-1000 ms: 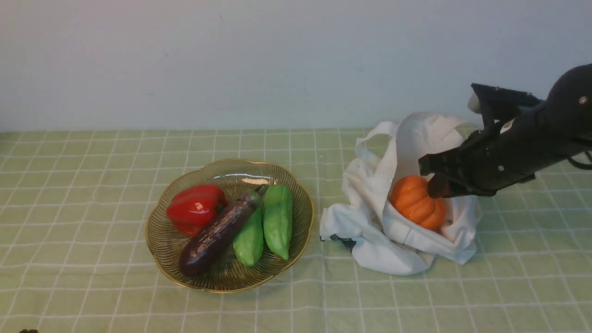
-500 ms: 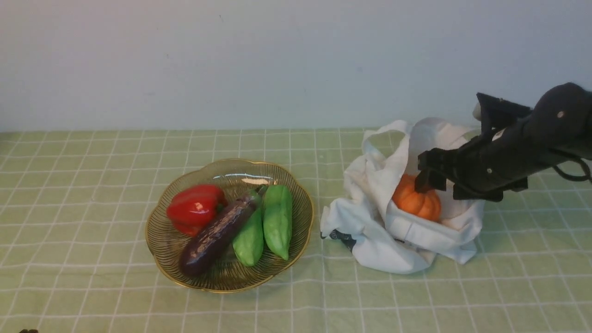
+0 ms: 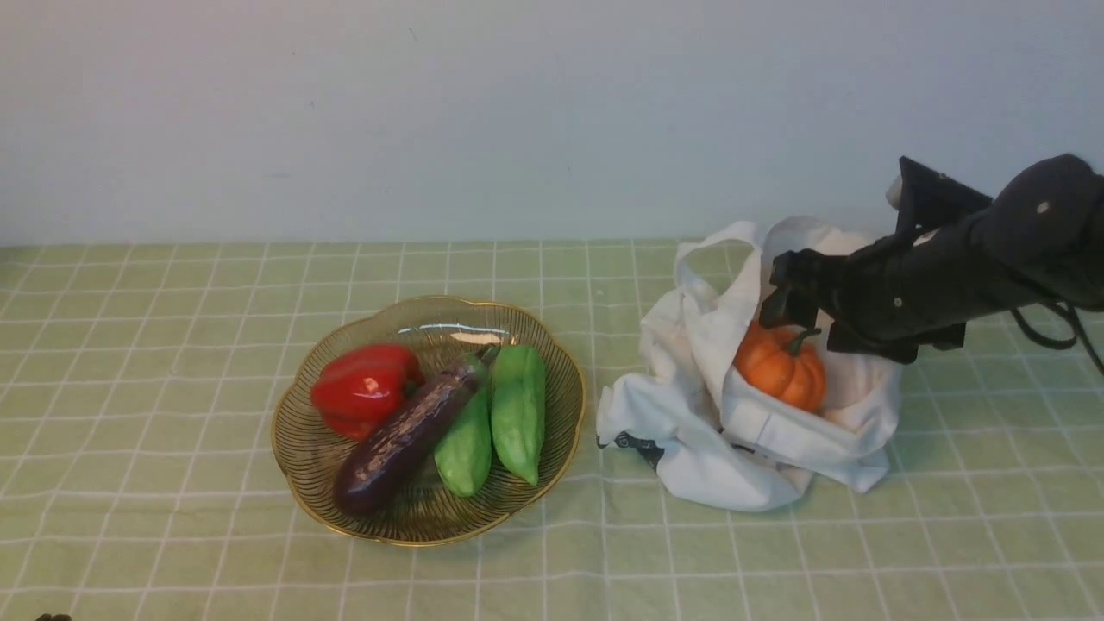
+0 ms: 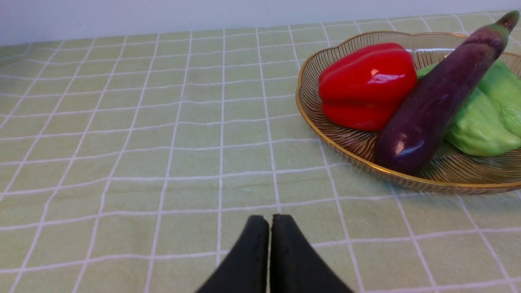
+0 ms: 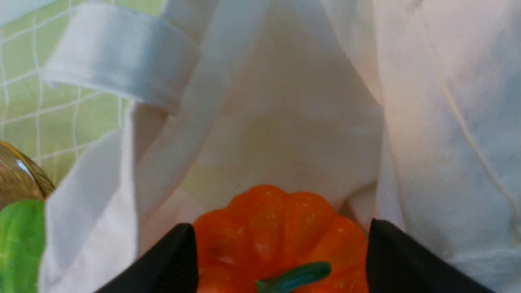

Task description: Take vegetables from bag on green coffee tablecloth place on plate.

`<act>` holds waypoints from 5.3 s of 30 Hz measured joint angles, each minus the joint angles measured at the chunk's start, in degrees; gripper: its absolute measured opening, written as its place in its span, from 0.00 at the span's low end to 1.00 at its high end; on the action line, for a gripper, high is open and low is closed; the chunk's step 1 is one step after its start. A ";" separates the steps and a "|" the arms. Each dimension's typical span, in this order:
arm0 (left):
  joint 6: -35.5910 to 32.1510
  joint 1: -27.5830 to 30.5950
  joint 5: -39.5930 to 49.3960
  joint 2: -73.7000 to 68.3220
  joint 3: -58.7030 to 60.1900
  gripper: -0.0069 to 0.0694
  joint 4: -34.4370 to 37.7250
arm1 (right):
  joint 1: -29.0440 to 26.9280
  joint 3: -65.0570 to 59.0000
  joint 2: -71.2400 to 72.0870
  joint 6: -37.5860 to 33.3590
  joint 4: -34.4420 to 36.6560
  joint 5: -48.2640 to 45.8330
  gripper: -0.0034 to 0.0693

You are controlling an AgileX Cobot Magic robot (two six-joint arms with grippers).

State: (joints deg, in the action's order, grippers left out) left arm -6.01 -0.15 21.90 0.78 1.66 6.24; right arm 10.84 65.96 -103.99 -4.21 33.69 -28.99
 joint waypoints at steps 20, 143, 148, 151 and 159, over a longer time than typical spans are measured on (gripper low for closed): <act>0.00 0.00 0.00 0.00 0.00 0.08 0.00 | -0.07 0.35 2.97 -2.12 -1.25 -3.56 0.09; 0.00 0.00 0.00 0.00 0.00 0.08 0.00 | 11.26 -41.06 100.38 -0.96 -20.81 9.90 0.03; 0.00 0.00 0.00 0.00 0.00 0.08 0.00 | 11.26 -46.93 100.29 -4.94 -18.19 10.54 0.03; 0.00 0.00 0.00 0.00 0.00 0.08 0.00 | 9.95 -51.60 100.93 -5.31 -19.83 10.45 0.03; 0.00 0.00 0.00 0.00 0.00 0.08 0.00 | -1.45 -66.23 104.53 -5.54 -26.86 9.19 0.03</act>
State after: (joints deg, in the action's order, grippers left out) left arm -6.01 -0.15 21.90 0.78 1.66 6.24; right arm 9.39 -0.27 0.55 -9.75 6.83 -19.80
